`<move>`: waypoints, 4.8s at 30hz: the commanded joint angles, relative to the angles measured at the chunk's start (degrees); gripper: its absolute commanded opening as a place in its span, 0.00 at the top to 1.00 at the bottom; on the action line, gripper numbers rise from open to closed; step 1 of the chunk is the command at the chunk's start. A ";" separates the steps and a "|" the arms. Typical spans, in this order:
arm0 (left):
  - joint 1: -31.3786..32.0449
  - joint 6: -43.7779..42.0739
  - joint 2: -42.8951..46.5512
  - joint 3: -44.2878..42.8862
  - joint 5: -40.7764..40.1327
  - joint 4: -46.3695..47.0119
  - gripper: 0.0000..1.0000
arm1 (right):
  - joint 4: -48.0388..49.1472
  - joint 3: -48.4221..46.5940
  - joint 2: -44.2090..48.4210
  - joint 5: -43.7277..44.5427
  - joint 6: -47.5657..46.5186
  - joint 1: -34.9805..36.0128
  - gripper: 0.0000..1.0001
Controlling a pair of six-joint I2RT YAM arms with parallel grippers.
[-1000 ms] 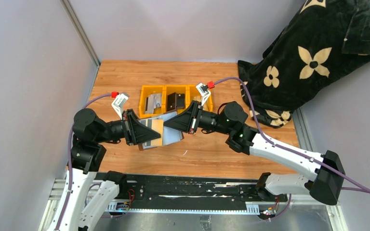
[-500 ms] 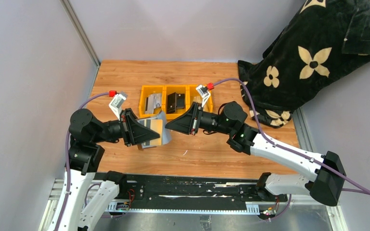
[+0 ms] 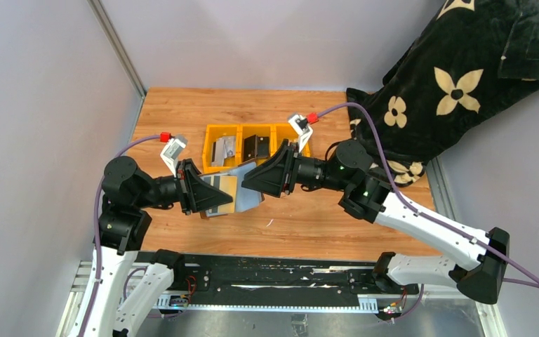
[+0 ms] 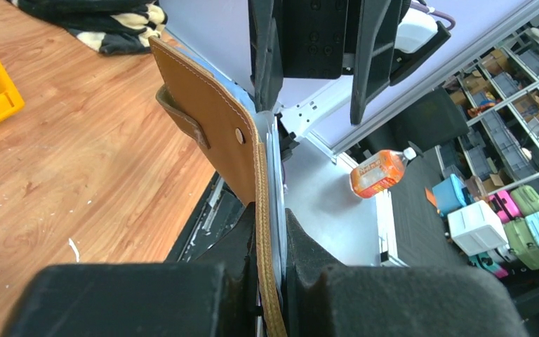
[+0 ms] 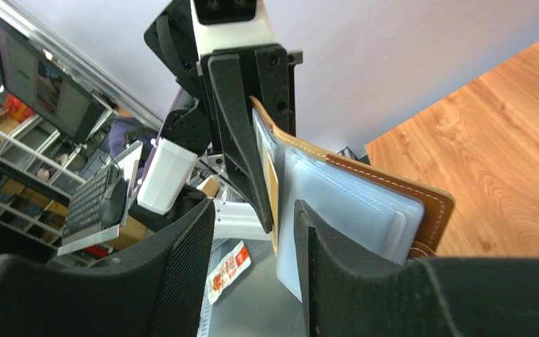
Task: Take the credit cards out of the card holder
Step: Remove the credit card from the card holder, then place the credit card in the storage box, then place the card holder at the center of the board, then reset both arms
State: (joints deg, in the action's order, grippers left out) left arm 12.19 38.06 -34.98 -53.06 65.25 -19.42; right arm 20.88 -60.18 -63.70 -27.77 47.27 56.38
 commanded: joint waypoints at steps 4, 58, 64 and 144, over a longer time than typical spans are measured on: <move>0.38 -1.24 -0.02 -1.87 0.85 -0.32 1.00 | -2.16 -3.48 -3.29 -2.57 -2.60 1.54 0.51; 0.46 -43.65 -6.61 -4.10 -10.24 -27.59 1.00 | -26.74 1.21 -0.51 -9.47 -14.35 -35.05 1.00; 3.44 -50.86 -14.33 -6.08 -14.38 -29.10 1.00 | -30.33 -4.94 -13.55 -1.21 -22.93 -38.63 1.00; -20.01 -38.67 -41.17 40.92 -42.94 79.77 0.00 | 23.57 44.68 -6.74 62.45 -44.17 -51.13 0.15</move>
State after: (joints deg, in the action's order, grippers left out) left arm -7.44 -4.14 -74.15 -11.68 24.16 43.29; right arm 29.71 -17.08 -66.06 37.56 5.96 6.70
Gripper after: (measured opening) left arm 0.997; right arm 0.857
